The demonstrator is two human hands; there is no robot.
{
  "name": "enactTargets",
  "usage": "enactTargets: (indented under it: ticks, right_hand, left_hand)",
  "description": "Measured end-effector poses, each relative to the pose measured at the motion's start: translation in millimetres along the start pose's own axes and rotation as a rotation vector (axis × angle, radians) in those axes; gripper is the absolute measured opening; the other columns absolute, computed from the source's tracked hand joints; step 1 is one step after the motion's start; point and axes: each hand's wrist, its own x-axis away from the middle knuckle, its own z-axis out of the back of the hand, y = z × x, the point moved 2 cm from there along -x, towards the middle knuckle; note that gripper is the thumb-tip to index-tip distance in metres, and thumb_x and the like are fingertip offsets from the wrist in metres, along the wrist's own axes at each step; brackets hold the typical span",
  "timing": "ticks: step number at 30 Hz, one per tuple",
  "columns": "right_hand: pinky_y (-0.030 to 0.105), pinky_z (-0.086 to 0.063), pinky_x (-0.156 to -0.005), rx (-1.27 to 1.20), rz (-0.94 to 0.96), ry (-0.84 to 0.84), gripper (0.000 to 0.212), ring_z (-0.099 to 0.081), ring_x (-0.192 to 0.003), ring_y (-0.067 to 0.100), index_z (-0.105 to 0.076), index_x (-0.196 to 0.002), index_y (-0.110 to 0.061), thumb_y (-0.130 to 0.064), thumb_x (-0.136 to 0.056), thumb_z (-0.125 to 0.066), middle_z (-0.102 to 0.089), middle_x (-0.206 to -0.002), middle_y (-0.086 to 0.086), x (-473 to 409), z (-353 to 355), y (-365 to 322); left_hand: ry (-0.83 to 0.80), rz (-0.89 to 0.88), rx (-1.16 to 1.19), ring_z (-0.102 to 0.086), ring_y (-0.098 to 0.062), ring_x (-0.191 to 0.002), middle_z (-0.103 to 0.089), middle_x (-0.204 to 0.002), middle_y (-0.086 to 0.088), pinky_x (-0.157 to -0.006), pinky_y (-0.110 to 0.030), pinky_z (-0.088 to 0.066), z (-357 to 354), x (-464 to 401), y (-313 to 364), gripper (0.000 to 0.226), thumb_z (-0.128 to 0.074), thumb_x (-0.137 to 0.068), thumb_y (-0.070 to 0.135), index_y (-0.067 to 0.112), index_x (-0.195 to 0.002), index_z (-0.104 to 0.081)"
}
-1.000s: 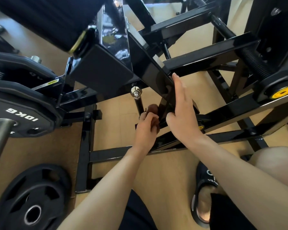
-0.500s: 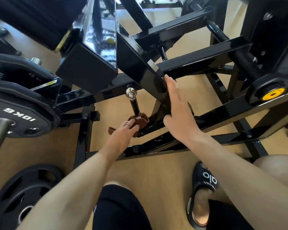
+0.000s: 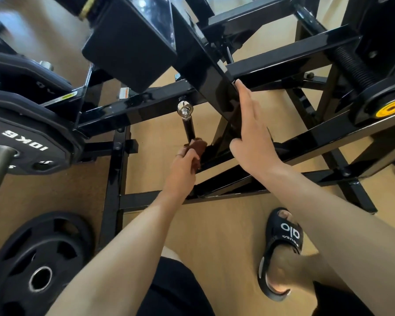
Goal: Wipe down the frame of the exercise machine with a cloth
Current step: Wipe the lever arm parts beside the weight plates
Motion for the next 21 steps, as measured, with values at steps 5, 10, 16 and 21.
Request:
enactTargets:
  ticks: [5, 10, 16, 21]
  right_hand:
    - [0.039, -0.03, -0.124, -0.017, -0.002, 0.036, 0.099, -0.016, -0.156, 0.02, -0.013, -0.162, -0.023, 0.015, -0.086, -0.063, -0.018, -0.169, 0.001, 0.9, -3.5, -3.1]
    - [0.038, -0.028, -0.125, -0.031, 0.029, 0.052, 0.099, -0.016, -0.156, 0.02, -0.013, -0.163, -0.023, 0.014, -0.086, -0.063, -0.02, -0.168, 0.002, 1.2, -2.6, 1.2]
    - [0.045, -0.031, -0.123, 0.149, 0.205, 0.23, 0.071, -0.029, -0.151, 0.033, -0.024, -0.16, -0.015, -0.008, -0.093, -0.046, -0.027, -0.162, 0.016, 34.1, -20.2, 10.5]
    - [0.029, -0.033, -0.118, 0.158, 0.5, -0.198, 0.057, -0.044, -0.136, 0.016, -0.041, -0.148, -0.022, -0.02, -0.093, -0.056, -0.048, -0.142, 0.0, 65.3, -80.0, 32.6]
  left_hand:
    - [-0.06, 0.013, -0.084, -0.062, -0.021, -0.101, -0.054, -0.132, -0.005, -0.085, -0.02, -0.053, 9.3, 3.6, -20.6, 0.022, -0.066, -0.095, 0.002, 0.018, -0.109, -0.058]
    - [-0.224, 0.145, -0.13, -0.06, -0.021, -0.099, -0.055, -0.117, -0.003, -0.086, -0.03, -0.059, 13.2, 11.9, -30.4, 0.018, -0.062, -0.097, 0.004, 0.019, -0.106, -0.058]
    - [-0.23, 0.309, -0.131, -0.057, 0.0, -0.088, -0.051, -0.11, 0.012, -0.071, -0.009, -0.049, 31.8, 34.4, -46.5, 0.026, -0.053, -0.102, 0.006, 0.032, -0.101, -0.059]
    - [-0.144, 0.492, -0.026, -0.061, -0.012, -0.097, -0.054, -0.111, 0.011, -0.085, -0.029, -0.056, 52.4, 47.1, -41.5, 0.051, -0.058, -0.098, 0.007, 0.037, -0.137, -0.044]
